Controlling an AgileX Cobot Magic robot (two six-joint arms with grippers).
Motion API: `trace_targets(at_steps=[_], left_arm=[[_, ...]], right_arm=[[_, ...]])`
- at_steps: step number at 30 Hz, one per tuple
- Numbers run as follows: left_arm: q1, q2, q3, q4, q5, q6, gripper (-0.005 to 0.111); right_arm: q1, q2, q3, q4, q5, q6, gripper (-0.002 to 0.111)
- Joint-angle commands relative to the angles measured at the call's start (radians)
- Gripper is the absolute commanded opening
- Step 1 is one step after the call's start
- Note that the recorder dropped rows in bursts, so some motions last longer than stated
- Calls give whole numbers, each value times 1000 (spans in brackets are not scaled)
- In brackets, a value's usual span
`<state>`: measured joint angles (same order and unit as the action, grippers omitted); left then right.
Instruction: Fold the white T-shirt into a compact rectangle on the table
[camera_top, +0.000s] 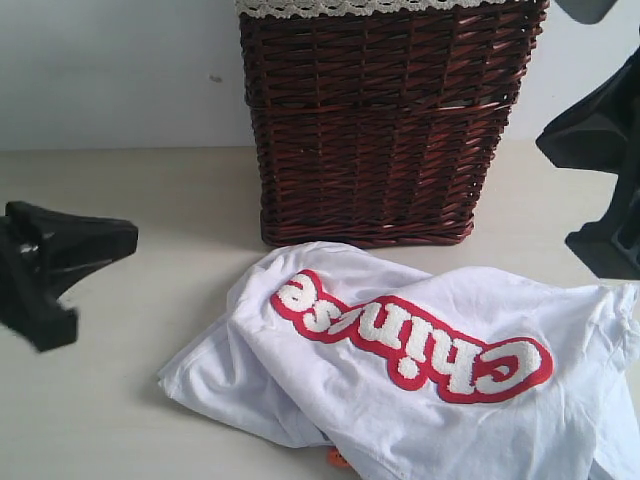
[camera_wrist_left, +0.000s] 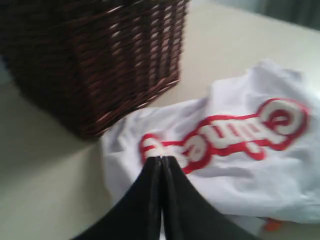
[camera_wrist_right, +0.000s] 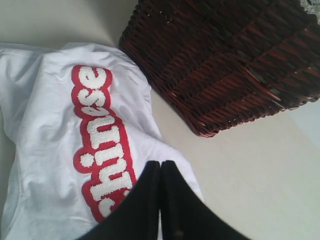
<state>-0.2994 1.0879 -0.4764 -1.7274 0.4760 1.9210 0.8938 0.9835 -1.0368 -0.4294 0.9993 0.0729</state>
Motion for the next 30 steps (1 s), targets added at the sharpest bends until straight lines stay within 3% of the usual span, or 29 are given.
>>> trace_targets(at_steps=[1, 2, 4, 6, 8, 11, 13, 16, 20, 22, 30], left_arm=[[-341, 132, -171, -17, -476, -80, 0], [-449, 185, -219, -17, -618, -79, 0], [-597, 257, -270, -17, -854, -53, 0], [-663, 293, -268, -17, -899, -36, 0], [-670, 306, -247, -17, -734, -34, 0], [-670, 360, -184, 23, -279, 47, 0], [-670, 428, -173, 65, -182, 28, 0], [-670, 530, -173, 69, -163, 30, 11], [-670, 617, -182, 64, -151, 119, 43], [-672, 655, -189, 62, -151, 159, 53], [-708, 721, -266, 67, -433, 177, 54]], right_arm=[[2, -4, 3, 11, -14, 11, 0], [2, -4, 3, 11, -3, 11, 0], [2, -6, 3, 11, 4, 18, 0], [2, -6, 3, 11, 4, 30, 0], [2, -6, 3, 11, 15, 39, 0], [2, -6, 3, 7, 45, 43, 0], [2, -6, 3, 5, 45, 43, 0], [2, -6, 3, 5, 45, 46, 0], [2, -6, 3, 5, 45, 46, 0], [2, -6, 3, 12, 45, 46, 0], [2, -6, 36, 6, 18, 46, 0]])
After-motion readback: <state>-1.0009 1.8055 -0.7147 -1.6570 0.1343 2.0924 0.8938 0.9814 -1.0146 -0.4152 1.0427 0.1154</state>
